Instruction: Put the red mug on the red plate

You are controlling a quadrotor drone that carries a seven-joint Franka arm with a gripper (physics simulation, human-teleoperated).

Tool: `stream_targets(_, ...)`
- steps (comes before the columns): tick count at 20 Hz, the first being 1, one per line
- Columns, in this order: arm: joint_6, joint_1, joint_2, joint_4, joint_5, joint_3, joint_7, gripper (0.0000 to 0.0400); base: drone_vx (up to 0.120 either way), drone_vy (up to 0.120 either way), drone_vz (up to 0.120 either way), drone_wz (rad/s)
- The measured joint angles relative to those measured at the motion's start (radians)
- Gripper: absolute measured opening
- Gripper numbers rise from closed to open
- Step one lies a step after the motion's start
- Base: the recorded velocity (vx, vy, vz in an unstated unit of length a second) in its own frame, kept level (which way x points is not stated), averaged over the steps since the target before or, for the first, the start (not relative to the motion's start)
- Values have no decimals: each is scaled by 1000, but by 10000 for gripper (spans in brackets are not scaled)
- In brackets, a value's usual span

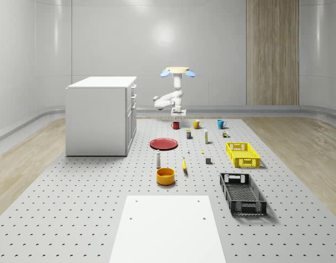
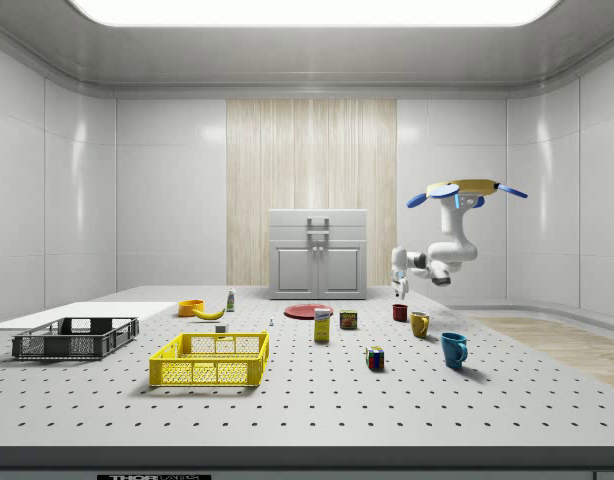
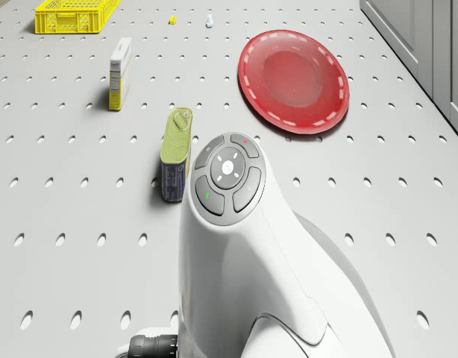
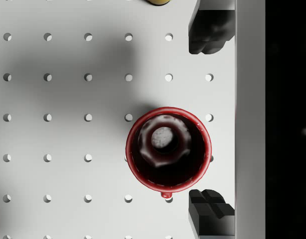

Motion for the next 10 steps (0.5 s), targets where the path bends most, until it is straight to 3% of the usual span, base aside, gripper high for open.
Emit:
stream_targets(1, 4, -2, -5, 0, 3, 1, 2, 400, 0, 120, -120, 0)
stream_targets(5, 22, -8, -24, 2, 12, 7, 7, 400, 0, 0, -120, 0)
stream_targets(7, 30, -11, -33, 2, 17, 10, 10, 400, 0, -80, -120, 0)
stream_targets(10, 44, -15, -47, 3, 23, 12, 14, 400, 0, 0, -27, 0)
